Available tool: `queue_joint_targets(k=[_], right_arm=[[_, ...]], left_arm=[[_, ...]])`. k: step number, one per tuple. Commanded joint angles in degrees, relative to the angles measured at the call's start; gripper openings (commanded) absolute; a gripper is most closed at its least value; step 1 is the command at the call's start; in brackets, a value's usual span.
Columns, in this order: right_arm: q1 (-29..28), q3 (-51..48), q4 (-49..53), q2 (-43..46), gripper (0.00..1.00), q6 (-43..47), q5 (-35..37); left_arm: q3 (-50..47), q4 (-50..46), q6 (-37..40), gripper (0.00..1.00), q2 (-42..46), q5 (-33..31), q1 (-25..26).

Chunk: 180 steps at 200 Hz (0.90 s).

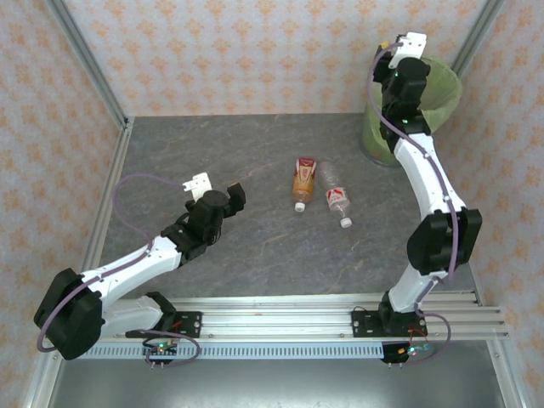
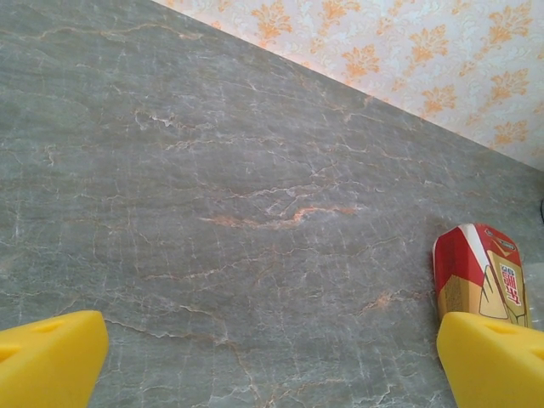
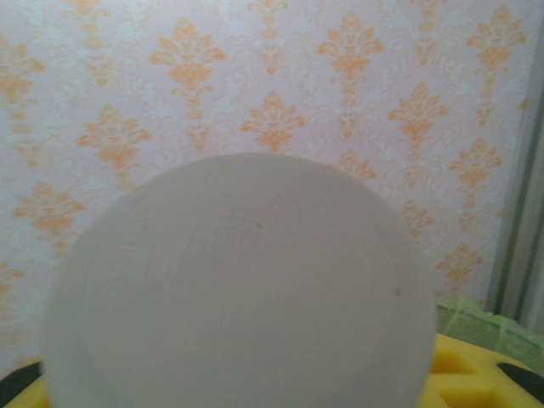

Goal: Put the plastic bottles in the bin

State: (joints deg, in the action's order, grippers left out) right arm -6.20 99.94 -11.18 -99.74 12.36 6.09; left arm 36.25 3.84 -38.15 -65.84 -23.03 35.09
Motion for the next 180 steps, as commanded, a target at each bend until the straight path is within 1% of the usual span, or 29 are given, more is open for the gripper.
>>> queue_joint_targets(k=[1, 17, 43, 55, 84, 108, 117, 145, 180], right_arm=[[1.12, 6.15, 2.68, -4.34, 0.00, 2.52, 7.07], [2.12, 10.12, 4.53, -6.93, 0.01, 2.56, 7.60], [2.33, 16.58, 6.47, -12.31, 0.02, 8.18, 11.79], [2.33, 18.59, 7.78, -14.06, 0.02, 9.61, 12.26], [2.33, 18.07, 9.20, -15.16, 0.04, 8.42, 10.59], [2.48, 17.98, 6.16, -17.37, 0.08, 8.19, 15.79], [2.88, 18.62, 6.17, -18.24, 0.10, 6.51, 16.41], [4.24, 23.94, 12.81, -20.71, 0.12, -2.64, 11.69], [4.36, 28.09, 16.87, -22.77, 0.20, -7.66, 6.61]], left_arm=[[-0.47, 1.26, -0.96, 1.00, 0.01, -2.42, -0.64], [-0.58, 1.09, -0.87, 1.00, 0.19, -2.67, -0.63], [-0.65, 0.83, -0.78, 1.00, 0.19, -3.25, -0.63], [-0.65, 0.81, -0.78, 1.00, 0.08, -3.25, -0.64], [-0.75, 1.00, -1.09, 1.00, -0.66, -3.43, -0.71], [-0.14, 1.22, -1.05, 1.00, -1.98, -2.95, -0.73], [0.17, 1.33, -0.88, 1.00, -2.54, -2.70, -0.80], [0.71, 1.25, -0.92, 1.00, -3.73, -2.16, -0.80], [0.29, 1.35, -1.66, 1.00, -4.00, -2.12, -0.84]])
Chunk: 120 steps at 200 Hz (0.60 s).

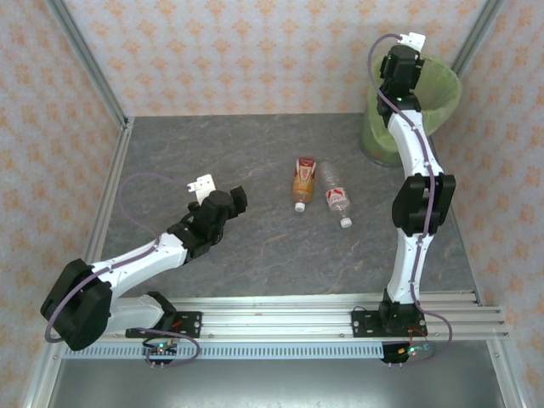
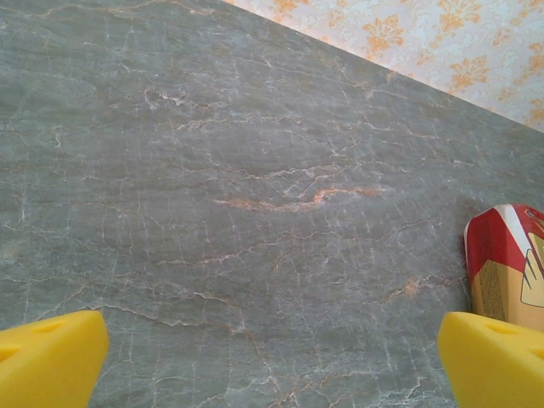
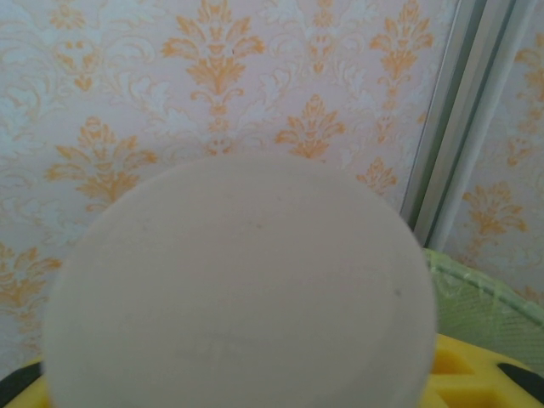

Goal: Put the plastic bottles in the bin

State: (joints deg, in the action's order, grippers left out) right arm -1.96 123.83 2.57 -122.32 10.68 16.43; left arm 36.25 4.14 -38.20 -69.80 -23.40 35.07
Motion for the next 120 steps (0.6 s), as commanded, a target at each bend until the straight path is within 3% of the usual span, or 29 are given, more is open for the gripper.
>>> queue_joint_targets(k=[1, 41, 54, 78, 106, 120], right_arm=[[0.16, 4.30, 3.18, -0.24, 0.20, -6.09, -3.83], [1.29, 6.70, 7.94, -1.78, 0.52, -10.71, -7.72], [1.51, 6.97, 9.00, -1.57, 0.58, -11.63, -7.62], [1.74, 6.98, 9.75, -1.00, 0.64, -12.06, -2.98], [2.26, 7.32, 12.02, -0.35, 0.86, -15.32, 2.56], [2.70, 7.98, 14.10, -0.34, 0.89, -16.92, 2.73]], left_arm=[[0.30, 1.04, -1.66, 1.00, -0.01, -1.74, -0.80], [0.05, 0.63, -1.66, 1.00, 0.28, -1.66, -0.81], [0.05, 0.43, -1.49, 1.00, 0.47, -1.66, -0.79], [-0.13, 0.34, -1.44, 1.00, 0.63, -1.65, -0.79], [-0.47, 0.64, -1.75, 1.00, 0.60, -1.50, -0.83], [-0.65, 0.78, -1.96, 1.00, 0.53, -1.39, -0.81]])
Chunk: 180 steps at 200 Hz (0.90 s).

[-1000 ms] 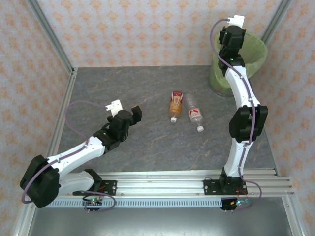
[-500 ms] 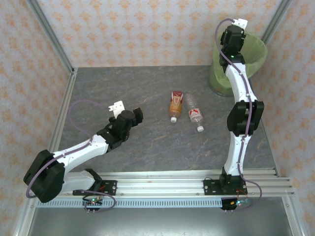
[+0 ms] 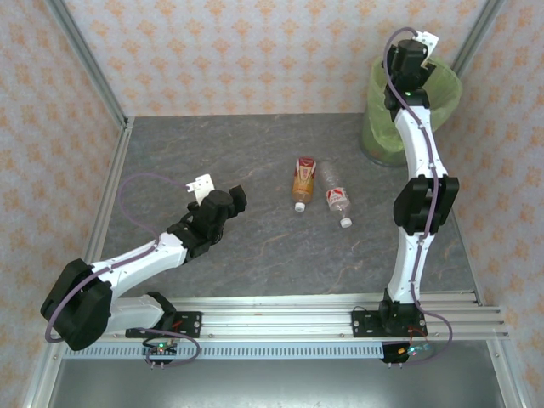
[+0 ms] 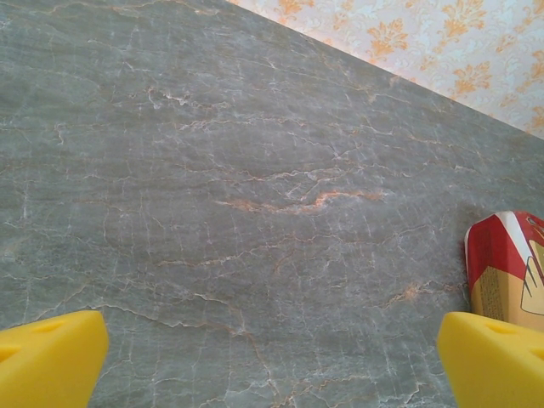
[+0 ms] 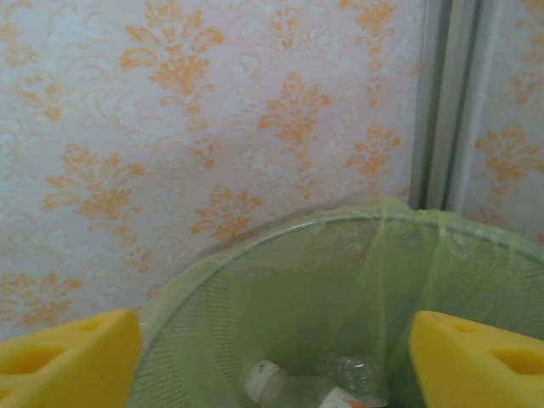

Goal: Put the plastic bottles in the bin

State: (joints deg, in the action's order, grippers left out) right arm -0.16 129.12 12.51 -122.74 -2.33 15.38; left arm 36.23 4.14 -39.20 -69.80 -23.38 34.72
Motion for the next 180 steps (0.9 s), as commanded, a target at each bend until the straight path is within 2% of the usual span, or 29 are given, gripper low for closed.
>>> queue_joint_targets(k=[1, 49, 65, 113, 147, 180], right_arm=[[0.93, 2.70, 4.21, 0.10, 0.89, -3.91, 3.65], [1.04, 2.50, 4.59, 1.35, 0.90, -2.04, 0.58], [1.04, 1.81, 4.70, 2.23, 1.00, -1.02, -1.32], [1.04, -6.42, 1.25, 9.09, 0.99, 1.76, -6.50], [0.62, -10.37, 2.31, 15.53, 0.99, 5.69, -11.11], [-0.06, -14.91, 6.37, 22.34, 0.99, 9.99, -19.98]], left_arm=[[-0.63, 0.78, -0.96, 1.00, 0.54, -1.41, -0.45], [-0.63, 1.04, -0.37, 1.00, 0.31, -0.25, -0.42], [-0.54, 1.25, -0.01, 1.00, 0.19, 0.72, -0.44], [-0.73, 4.46, 1.91, 1.00, -0.57, 4.69, -0.44], [0.51, 5.90, 4.17, 1.00, -2.50, 8.07, -0.44], [3.55, 5.48, 5.84, 1.00, -4.59, 13.10, -0.44]])
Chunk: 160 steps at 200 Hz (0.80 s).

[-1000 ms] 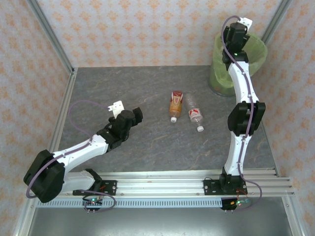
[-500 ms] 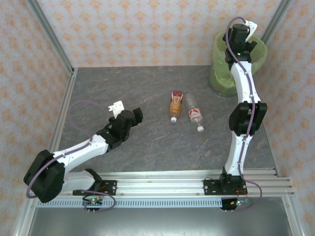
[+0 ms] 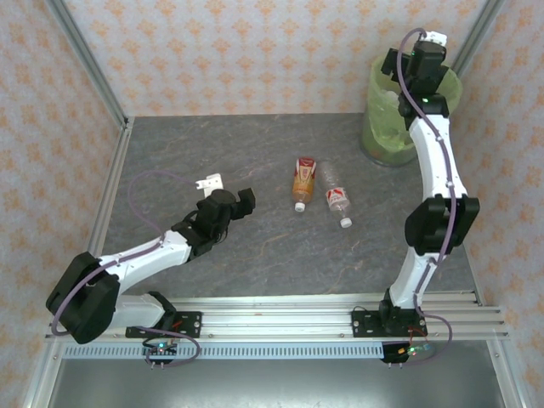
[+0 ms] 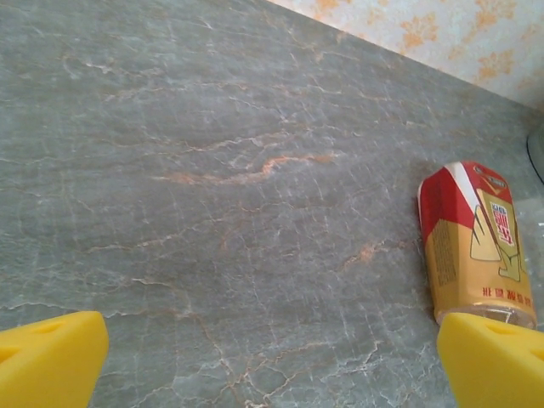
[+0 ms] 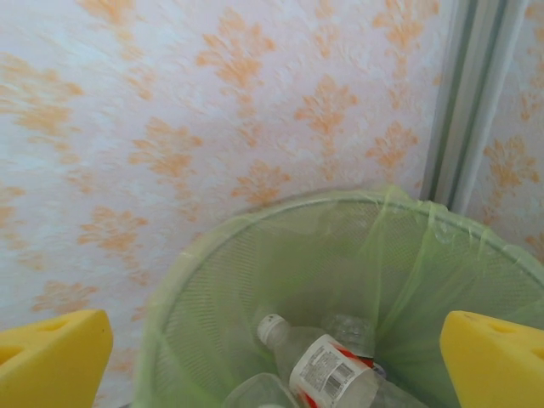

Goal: Put the plastic bottles in the bin

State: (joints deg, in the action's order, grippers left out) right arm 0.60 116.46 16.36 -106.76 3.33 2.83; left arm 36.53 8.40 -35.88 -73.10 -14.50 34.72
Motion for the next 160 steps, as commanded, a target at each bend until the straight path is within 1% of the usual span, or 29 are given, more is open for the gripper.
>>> queue_joint_targets(k=[1, 17, 46, 56, 76, 96, 111, 130, 160], right_arm=[[-0.84, -2.45, 2.66, 6.64, 0.99, 4.41, -7.68], [-1.75, -6.74, 3.19, 10.49, 0.99, 5.38, -11.63], [-3.89, -14.99, 4.16, 17.44, 0.99, 7.35, -21.58], [-5.00, -17.76, 4.58, 19.52, 0.99, 7.76, -23.63], [-7.94, -25.02, 2.32, 23.87, 0.99, 8.68, -24.19], [-10.40, -33.09, -2.59, 27.93, 0.99, 7.37, -24.44], [-11.60, -37.79, -4.43, 30.21, 0.99, 6.48, -25.55], [-12.34, -42.92, -6.18, 32.12, 0.99, 3.40, -26.61], [-12.86, -48.70, -6.17, 32.67, 0.99, -2.58, -26.48]], left_arm=[[3.40, 1.20, 2.54, 1.00, -1.36, 4.40, -0.44], [5.17, 0.60, 2.61, 1.00, -1.93, 6.37, -0.46], [7.84, -1.42, 2.47, 1.00, -2.67, 6.94, -0.44], [8.56, -2.13, 2.47, 1.00, -2.76, 6.88, -0.46], [9.51, -3.04, 1.90, 1.00, -2.61, 6.16, -0.44], [10.08, -3.22, 1.00, 1.00, -2.32, 5.61, -0.44], [10.47, -3.46, 0.43, 1.00, -2.30, 5.27, -0.44], [10.48, -3.26, -0.07, 1.00, -2.31, 5.31, -0.49], [8.89, 0.27, 0.28, 1.00, -1.58, 7.20, -0.42]])
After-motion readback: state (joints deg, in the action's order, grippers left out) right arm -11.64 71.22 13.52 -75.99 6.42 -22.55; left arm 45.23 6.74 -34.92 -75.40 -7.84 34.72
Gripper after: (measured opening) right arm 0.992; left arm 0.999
